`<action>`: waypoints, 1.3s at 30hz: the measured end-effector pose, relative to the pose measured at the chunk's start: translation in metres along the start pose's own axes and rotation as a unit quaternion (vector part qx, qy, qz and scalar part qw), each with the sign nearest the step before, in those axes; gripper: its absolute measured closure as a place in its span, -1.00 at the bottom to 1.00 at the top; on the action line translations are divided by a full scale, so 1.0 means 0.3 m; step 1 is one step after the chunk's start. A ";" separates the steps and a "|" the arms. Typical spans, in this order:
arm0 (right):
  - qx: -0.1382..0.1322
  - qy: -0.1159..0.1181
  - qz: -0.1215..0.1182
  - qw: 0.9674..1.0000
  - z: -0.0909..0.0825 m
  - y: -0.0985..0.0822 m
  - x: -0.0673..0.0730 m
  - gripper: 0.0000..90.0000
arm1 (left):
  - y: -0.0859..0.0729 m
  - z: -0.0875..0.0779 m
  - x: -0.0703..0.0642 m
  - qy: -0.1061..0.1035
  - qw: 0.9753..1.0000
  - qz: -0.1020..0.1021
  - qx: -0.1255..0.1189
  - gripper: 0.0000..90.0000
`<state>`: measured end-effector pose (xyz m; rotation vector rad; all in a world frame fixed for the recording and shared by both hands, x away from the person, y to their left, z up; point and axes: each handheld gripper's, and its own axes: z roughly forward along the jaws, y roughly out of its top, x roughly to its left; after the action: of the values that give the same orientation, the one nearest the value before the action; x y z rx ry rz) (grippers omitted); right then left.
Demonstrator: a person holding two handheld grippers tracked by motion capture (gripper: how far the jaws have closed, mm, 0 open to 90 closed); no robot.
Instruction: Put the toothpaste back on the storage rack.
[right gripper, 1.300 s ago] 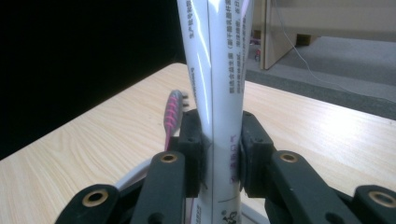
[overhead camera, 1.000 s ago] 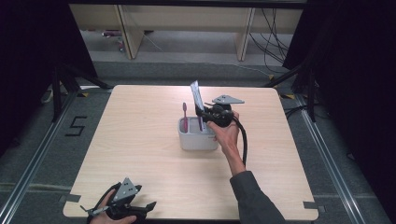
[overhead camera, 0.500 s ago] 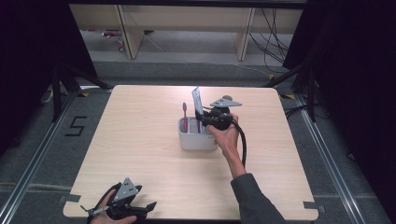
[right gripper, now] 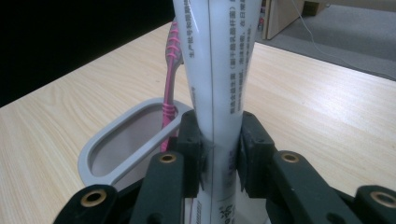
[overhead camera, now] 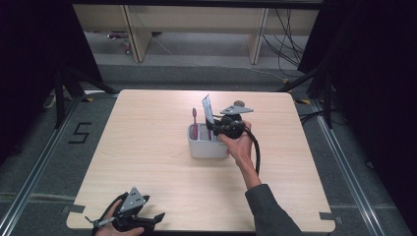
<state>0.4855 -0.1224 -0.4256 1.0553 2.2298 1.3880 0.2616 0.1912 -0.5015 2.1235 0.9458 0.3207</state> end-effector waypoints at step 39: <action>-0.008 0.015 0.039 0.999 -0.116 -0.013 0.004 -0.02 | 0.000 0.001 0.000 0.004 1.000 0.001 0.001 -0.55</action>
<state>0.4622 -0.1447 -0.4121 1.1337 2.2173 1.4610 0.2617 0.1909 -0.5016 2.1267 0.9483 0.3287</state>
